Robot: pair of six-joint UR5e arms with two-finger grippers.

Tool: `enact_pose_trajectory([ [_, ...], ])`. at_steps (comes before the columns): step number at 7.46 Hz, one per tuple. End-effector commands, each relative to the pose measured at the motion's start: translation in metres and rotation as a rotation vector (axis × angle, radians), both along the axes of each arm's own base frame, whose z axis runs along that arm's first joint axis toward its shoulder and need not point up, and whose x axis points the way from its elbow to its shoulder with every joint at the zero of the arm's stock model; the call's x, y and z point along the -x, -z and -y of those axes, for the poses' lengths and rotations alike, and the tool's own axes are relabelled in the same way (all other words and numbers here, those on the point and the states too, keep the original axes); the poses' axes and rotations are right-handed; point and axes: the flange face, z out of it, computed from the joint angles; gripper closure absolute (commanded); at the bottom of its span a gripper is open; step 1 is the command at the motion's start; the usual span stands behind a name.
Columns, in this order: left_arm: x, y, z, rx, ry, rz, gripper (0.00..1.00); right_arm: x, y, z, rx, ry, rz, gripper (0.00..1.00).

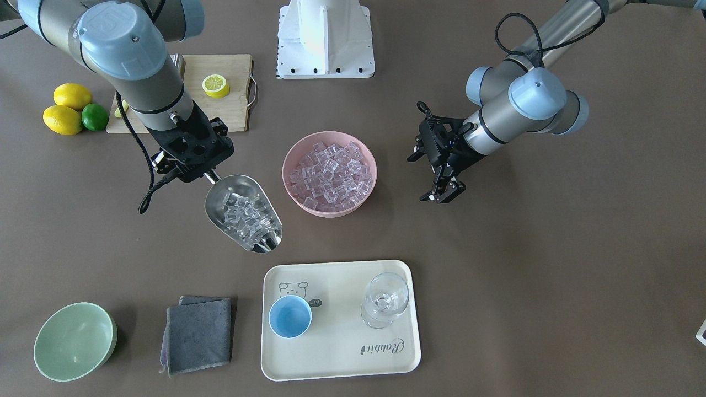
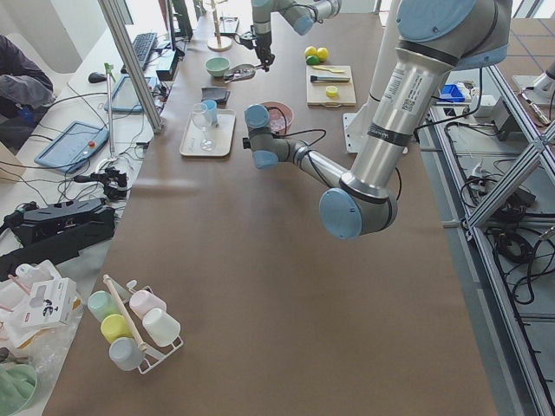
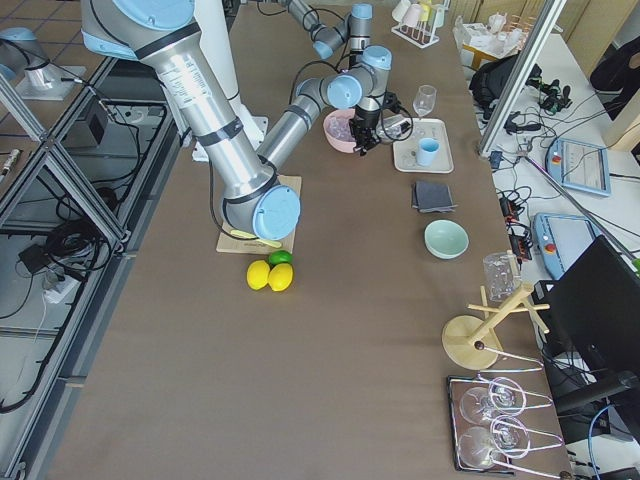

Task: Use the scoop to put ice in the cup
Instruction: 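Tilt the scoop over the light blue cup with the right gripper to pour ice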

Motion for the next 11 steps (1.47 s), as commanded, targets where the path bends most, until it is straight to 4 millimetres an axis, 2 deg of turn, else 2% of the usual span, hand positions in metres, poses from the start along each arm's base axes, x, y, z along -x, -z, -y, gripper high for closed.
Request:
enact_pose_trajectory([
  [1, 0.043, 0.022, 0.009, 0.204, 0.060, 0.215, 0.02, -0.003, 0.014, 0.042, 0.083, 0.076, -0.123, 1.00],
  [3, 0.057, 0.002, 0.019, 0.307, 0.172, 0.425, 0.02, 0.006, 0.025, 0.078, 0.135, 0.083, -0.185, 1.00],
  [5, 0.071, -0.014, 0.040, 0.200, 0.401, 0.584, 0.02, 0.023, 0.026, 0.110, 0.165, 0.095, -0.227, 1.00],
  [6, 0.075, -0.026, 0.041, 0.202, 0.418, 0.612, 0.02, 0.033, 0.031, 0.122, 0.185, 0.099, -0.241, 1.00],
  [7, 0.082, -0.049, 0.035, 0.222, 0.412, 0.637, 0.02, 0.041, 0.032, 0.131, 0.218, 0.101, -0.266, 1.00],
  [8, 0.095, -0.063, 0.028, 0.238, 0.419, 0.647, 0.02, 0.048, 0.031, 0.141, 0.227, 0.131, -0.285, 1.00],
  [9, 0.112, -0.069, 0.036, 0.260, 0.449, 0.652, 0.02, 0.054, 0.025, 0.149, 0.226, 0.180, -0.300, 1.00],
  [10, 0.153, -0.100, 0.043, 0.313, 0.495, 0.683, 0.02, 0.060, 0.026, 0.156, 0.239, 0.185, -0.310, 1.00],
  [11, 0.203, -0.141, 0.045, 0.442, 0.498, 0.689, 0.02, 0.064, 0.030, 0.161, 0.251, 0.187, -0.318, 1.00],
])
